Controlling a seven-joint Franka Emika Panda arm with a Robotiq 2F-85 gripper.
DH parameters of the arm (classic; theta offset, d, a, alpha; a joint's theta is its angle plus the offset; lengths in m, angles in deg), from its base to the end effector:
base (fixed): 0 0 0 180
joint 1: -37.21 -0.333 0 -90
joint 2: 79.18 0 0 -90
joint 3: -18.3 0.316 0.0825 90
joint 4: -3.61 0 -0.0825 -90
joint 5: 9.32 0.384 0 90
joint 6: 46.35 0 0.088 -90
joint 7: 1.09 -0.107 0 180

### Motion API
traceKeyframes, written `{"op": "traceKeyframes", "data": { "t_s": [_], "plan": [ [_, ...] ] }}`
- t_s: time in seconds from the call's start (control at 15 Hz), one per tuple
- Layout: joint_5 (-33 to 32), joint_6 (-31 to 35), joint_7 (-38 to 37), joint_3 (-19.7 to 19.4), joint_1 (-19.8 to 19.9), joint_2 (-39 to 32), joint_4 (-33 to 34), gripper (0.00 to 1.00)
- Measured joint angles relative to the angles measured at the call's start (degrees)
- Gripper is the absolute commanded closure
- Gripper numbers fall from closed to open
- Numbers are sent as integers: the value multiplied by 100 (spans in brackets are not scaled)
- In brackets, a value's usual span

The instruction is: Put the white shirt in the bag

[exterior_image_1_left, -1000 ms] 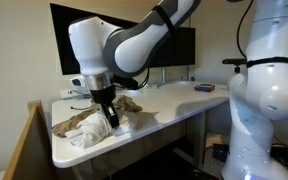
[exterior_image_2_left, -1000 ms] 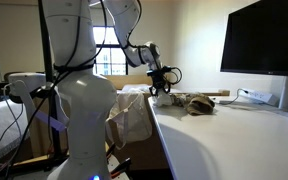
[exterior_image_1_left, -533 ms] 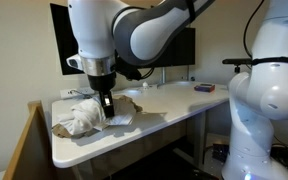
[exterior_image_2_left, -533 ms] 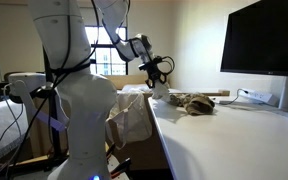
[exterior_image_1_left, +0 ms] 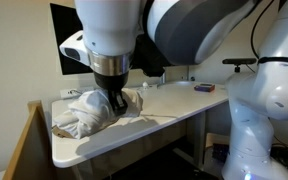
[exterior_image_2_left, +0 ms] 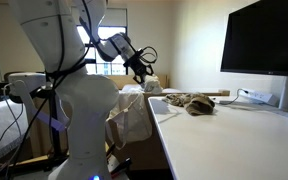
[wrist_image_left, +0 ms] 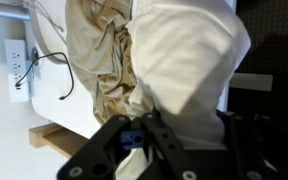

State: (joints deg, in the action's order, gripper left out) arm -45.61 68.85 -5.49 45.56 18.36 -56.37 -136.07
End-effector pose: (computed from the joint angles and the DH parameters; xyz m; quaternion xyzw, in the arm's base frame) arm 0.3175 0.2876 0.4444 0.8188 0.4445 0.1070 0.3473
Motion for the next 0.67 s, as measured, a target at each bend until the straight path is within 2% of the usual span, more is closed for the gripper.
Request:
{"op": "traceKeyframes", "data": {
  "t_s": [0.4, 0.67],
  "plan": [
    [-1011, -422, -56, 593, -503, 124, 10, 85],
    [-1122, -441, -56, 724, -713, -31, 30, 85]
  ]
}}
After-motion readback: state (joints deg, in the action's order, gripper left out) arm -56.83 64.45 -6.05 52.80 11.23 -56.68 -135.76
